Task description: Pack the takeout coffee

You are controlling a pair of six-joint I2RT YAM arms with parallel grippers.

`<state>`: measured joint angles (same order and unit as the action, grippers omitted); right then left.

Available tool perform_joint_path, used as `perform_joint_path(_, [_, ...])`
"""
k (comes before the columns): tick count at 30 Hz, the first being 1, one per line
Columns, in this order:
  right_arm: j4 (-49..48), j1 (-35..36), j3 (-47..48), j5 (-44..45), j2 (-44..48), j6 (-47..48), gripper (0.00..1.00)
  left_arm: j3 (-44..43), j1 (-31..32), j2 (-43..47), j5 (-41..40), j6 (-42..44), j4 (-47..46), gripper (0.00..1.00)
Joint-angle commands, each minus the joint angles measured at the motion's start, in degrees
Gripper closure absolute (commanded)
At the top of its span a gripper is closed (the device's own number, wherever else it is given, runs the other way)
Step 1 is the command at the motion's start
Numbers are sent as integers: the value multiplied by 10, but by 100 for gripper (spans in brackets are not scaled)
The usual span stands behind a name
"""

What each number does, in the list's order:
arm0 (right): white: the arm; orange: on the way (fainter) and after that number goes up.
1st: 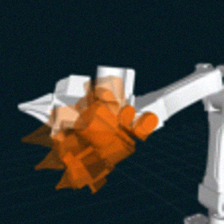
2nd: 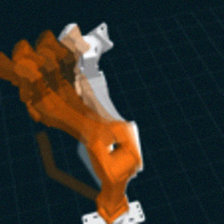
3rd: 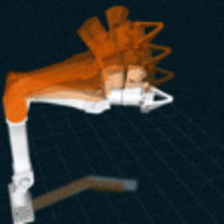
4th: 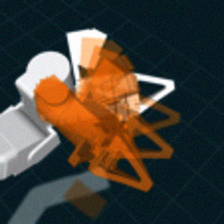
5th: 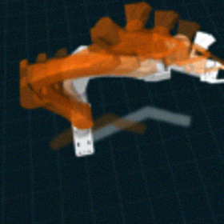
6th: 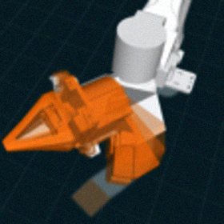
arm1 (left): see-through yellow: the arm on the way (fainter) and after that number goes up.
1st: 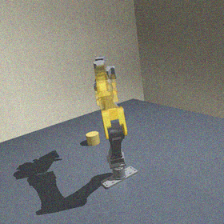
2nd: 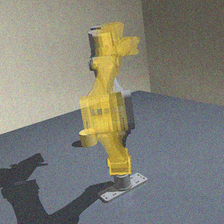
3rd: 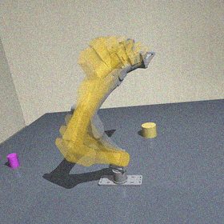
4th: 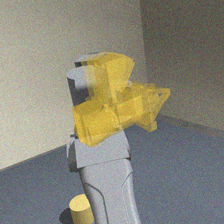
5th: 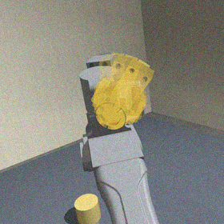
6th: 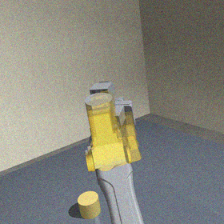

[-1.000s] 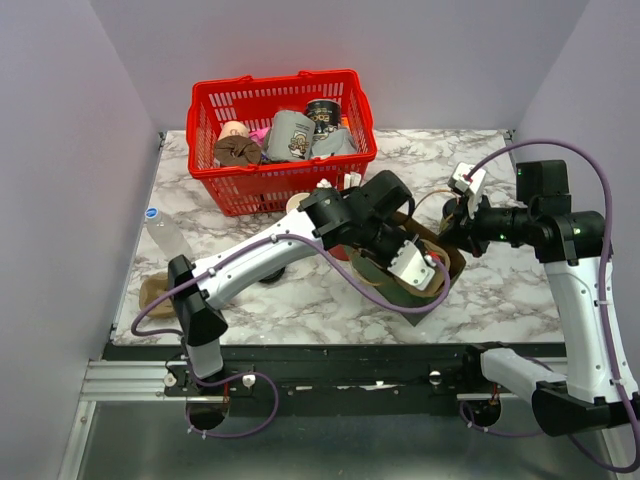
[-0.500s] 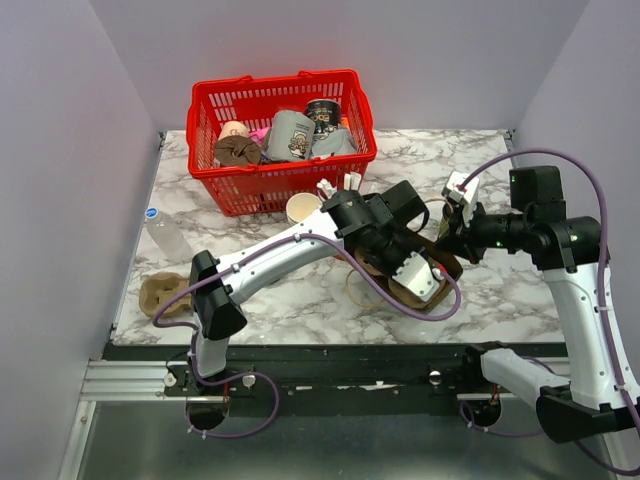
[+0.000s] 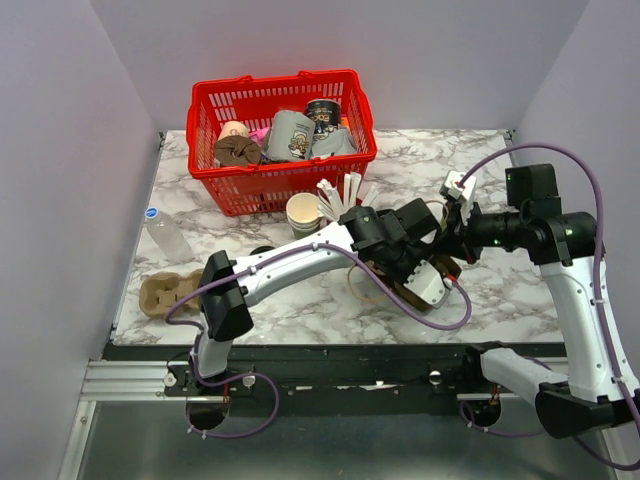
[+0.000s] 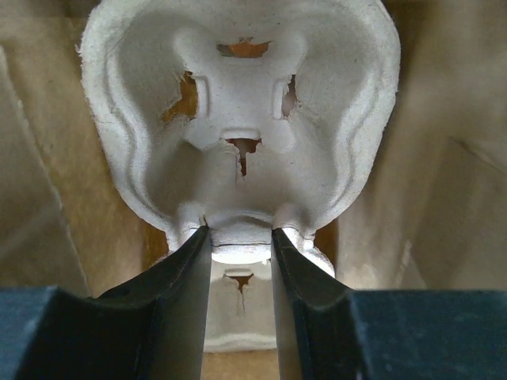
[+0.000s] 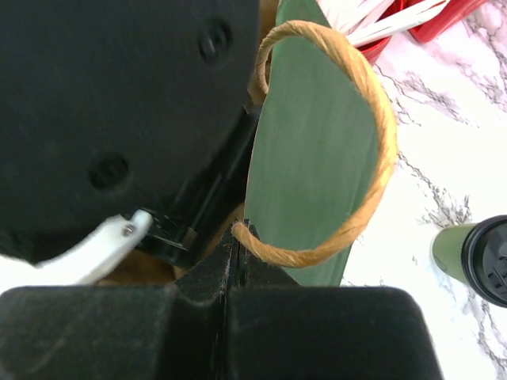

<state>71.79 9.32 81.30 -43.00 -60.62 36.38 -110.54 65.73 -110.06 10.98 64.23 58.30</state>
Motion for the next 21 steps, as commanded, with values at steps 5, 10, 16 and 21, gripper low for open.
perform_joint_path(5, [29, 3, 8, -55, -12, -3, 99, -14, 3, -31, -47, -7, -32, 100])
perform_joint_path(10, [41, 2, 5, -58, -6, 7, 100, 16, 1, -24, -28, -9, -67, 100])
perform_joint_path(16, [46, 3, -9, -78, 0, 3, 99, 63, 0, -21, -26, -9, -129, 100])
perform_joint_path(21, [44, 2, -13, -81, 5, -9, 99, 82, 3, -23, -60, -8, -169, 100])
